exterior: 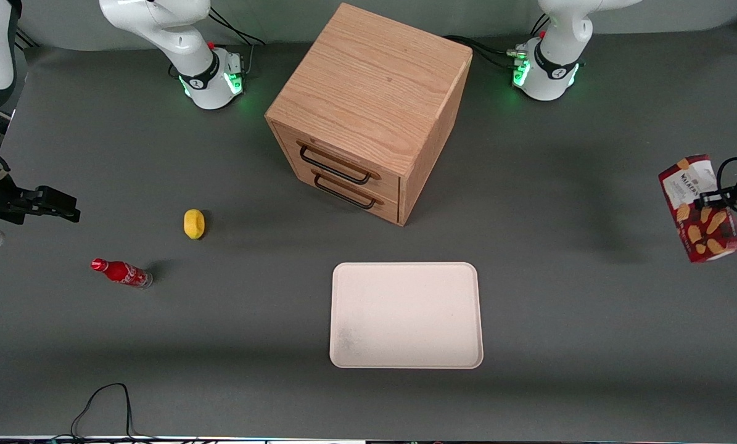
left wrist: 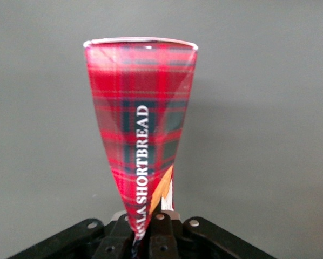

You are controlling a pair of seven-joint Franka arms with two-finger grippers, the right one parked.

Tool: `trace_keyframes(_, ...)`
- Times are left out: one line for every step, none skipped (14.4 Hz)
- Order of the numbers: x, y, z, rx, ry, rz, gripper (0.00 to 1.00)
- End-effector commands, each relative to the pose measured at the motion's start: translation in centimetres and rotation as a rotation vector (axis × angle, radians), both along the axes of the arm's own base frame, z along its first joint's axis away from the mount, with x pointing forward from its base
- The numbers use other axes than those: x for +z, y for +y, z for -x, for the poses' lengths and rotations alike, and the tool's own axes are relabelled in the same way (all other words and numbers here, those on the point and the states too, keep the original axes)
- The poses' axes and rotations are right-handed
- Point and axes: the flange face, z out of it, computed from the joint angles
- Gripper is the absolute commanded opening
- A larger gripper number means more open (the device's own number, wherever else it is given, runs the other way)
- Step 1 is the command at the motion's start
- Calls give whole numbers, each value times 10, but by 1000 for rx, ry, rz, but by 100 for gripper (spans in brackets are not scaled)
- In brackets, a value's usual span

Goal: Place red cookie box on tray
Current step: 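Lift the box upright with the left gripper, then carry the box with the left gripper over the cream tray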

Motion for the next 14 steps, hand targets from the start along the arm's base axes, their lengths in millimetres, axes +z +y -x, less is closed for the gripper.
trace_keyframes(40,-59,-39,-7,4,24,0)
trace_keyframes(54,-91,-47,6,6,34,0)
trace_keyframes(66,-121,-54,3,3,32,0)
trace_keyframes(79,-149,-61,0,-14,34,0)
trace_keyframes(87,-182,-69,-5,-32,32,0)
trace_keyframes(90,-210,-78,10,-48,29,0)
trace_keyframes(87,-238,-87,21,-56,30,0)
trace_keyframes(78,-261,-96,34,-53,34,0)
trace_keyframes(64,-284,-105,54,-45,57,0)
trace_keyframes(48,-302,-113,81,-37,79,0)
trace_keyframes(34,-326,-122,84,-49,86,0)
trace_keyframes(18,-343,-130,75,-59,95,0)
trace_keyframes(0,-354,-137,68,-69,103,0)
trace_keyframes(-14,-365,-140,58,-83,111,0)
